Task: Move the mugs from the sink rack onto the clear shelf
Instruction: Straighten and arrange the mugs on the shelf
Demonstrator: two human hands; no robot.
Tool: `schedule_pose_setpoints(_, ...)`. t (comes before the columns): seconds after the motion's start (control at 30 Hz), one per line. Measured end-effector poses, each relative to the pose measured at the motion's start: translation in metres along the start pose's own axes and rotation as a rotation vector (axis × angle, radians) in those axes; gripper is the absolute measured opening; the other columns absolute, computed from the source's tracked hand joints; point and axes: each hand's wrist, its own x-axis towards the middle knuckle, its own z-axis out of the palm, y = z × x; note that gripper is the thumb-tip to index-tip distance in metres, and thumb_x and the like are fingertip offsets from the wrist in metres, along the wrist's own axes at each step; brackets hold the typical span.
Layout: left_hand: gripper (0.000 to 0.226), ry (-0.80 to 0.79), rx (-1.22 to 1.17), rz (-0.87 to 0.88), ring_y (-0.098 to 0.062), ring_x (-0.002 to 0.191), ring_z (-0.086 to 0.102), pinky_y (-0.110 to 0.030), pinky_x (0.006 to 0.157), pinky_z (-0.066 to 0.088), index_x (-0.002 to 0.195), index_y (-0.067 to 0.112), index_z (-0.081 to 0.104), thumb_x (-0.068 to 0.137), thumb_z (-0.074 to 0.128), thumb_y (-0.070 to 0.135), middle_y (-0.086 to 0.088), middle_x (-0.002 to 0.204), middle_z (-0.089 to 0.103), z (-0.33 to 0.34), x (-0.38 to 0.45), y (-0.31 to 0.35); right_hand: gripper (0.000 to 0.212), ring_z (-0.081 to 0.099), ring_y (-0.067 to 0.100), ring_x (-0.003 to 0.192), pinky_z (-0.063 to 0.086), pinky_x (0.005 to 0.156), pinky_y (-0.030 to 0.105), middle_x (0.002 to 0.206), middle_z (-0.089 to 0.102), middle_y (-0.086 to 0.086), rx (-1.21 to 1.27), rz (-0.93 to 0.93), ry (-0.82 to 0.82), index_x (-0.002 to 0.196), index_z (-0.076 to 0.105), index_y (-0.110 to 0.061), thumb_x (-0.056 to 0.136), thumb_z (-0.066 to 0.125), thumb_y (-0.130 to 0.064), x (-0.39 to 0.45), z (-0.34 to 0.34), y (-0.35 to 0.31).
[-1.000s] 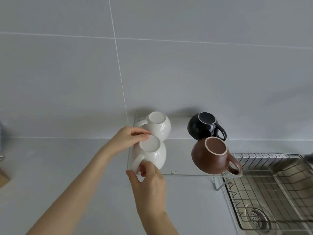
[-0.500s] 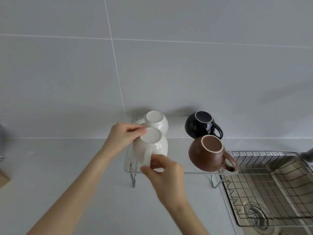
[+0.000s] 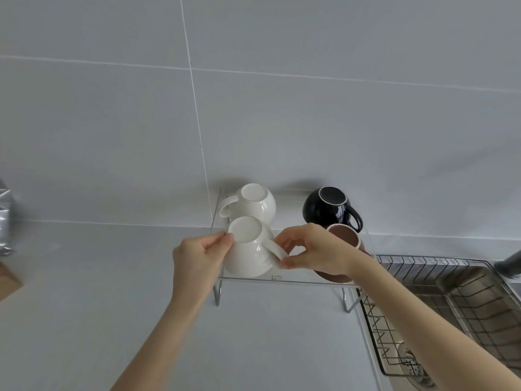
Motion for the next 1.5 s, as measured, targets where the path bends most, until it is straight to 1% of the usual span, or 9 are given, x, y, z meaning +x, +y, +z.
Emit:
schedule_pose_setpoints(0.03,0.025,0.010,0.034,0.018,-0.017,0.069,0.055,-0.029,0.065,0.042,0.080,0.004,0.068,0.080,0.063,0.029,-0.005,0.062,0.040,0.001,-0.002,-0.003,0.024,0.067,0.018,0.087,0.052,0.090,0.040,0.092,0.072,0.007,-0.014,0.000,-0.011,0.094,0.068,-0.015,0.072,0.070,-0.007,0.003,0.001,0.002)
schedule_pose_setpoints(0.13,0.029,0.037,0.070,0.061,0.006,0.082,0.041,-0.011,0.054,0.034,0.082,0.004,0.068,0.080,0.063,0.032,0.013,0.066,0.053,0.001,-0.007,-0.005,0.023,0.066,0.015,0.087,0.051,0.091,0.042,0.093,0.072,0.006,-0.025,-0.001,-0.025,0.094,0.067,-0.018,0.073,0.068,-0.009,0.010,0.006,0.008)
schedule_pose_setpoints(0.23,0.022,0.078,0.053,0.051,0.011,0.056,0.051,-0.004,0.054,0.037,0.090,0.012,0.073,0.082,0.061,0.029,0.010,0.069,0.073,-0.001,-0.010,-0.003,0.020,0.066,0.015,0.088,0.052,0.090,0.039,0.094,0.072,0.006,-0.002,-0.002,-0.015,0.095,0.067,-0.016,0.076,0.068,-0.012,0.014,0.012,0.013)
schedule_pose_setpoints(0.43,0.032,0.097,0.210,0.117,-0.012,0.049,0.027,-0.021,0.049,0.026,0.072,0.008,0.064,0.083,0.059,0.037,-0.006,0.057,0.026,0.002,-0.017,-0.002,0.015,0.064,0.013,0.087,0.051,0.086,0.027,0.092,0.072,0.004,0.002,-0.007,0.055,0.095,0.068,-0.013,0.080,0.066,-0.014,0.019,0.013,0.021)
schedule_pose_setpoints(1.1,0.060,0.056,0.230,0.092,-0.016,0.065,0.040,-0.044,0.071,0.050,0.090,0.016,0.072,0.068,0.039,0.061,-0.033,0.072,0.054,0.005,-0.021,-0.003,0.014,0.062,0.020,0.091,0.044,0.075,0.017,0.093,0.070,0.007,-0.102,-0.007,0.127,0.094,0.066,-0.009,0.085,0.062,-0.019,0.026,0.020,0.025)
schedule_pose_setpoints(1.27,0.042,0.032,0.213,0.099,-0.006,0.054,0.034,-0.019,0.057,0.041,0.064,0.015,0.068,0.077,0.053,0.052,-0.003,0.046,0.041,-0.002,-0.018,-0.006,0.021,0.064,0.017,0.094,0.050,0.087,0.026,0.098,0.071,0.005,-0.119,0.011,0.097,0.100,0.067,-0.011,0.082,0.065,-0.021,0.026,0.016,0.023)
schedule_pose_setpoints(1.3,0.053,0.025,0.204,0.078,-0.005,0.054,0.033,-0.020,0.056,0.039,0.058,0.007,0.044,0.077,0.052,0.056,0.004,0.047,0.037,-0.006,-0.012,-0.008,0.025,0.064,0.015,0.095,0.051,0.090,0.025,0.101,0.071,0.004,-0.108,0.021,0.081,0.104,0.066,-0.012,0.080,0.066,-0.020,0.027,0.013,0.020)
schedule_pose_setpoints(1.4,0.045,-0.001,0.225,0.054,-0.014,0.065,0.044,-0.031,0.070,0.046,0.062,0.018,0.043,0.073,0.043,0.062,-0.002,0.062,0.047,-0.021,0.016,-0.006,0.038,0.062,0.016,0.100,0.048,0.094,0.024,0.111,0.067,0.008,-0.091,0.039,0.102,0.117,0.060,-0.009,0.079,0.066,-0.010,0.033,-0.004,0.008)
schedule_pose_setpoints(1.5,0.026,-0.012,0.234,0.118,-0.010,0.078,0.057,0.000,0.063,0.038,0.093,0.006,0.069,0.082,0.059,0.028,-0.014,0.087,0.071,-0.026,0.052,0.006,0.032,0.062,0.017,0.097,0.047,0.094,0.027,0.111,0.068,0.009,-0.053,0.062,0.225,0.112,0.063,-0.010,0.080,0.063,-0.009,0.047,-0.018,-0.003)
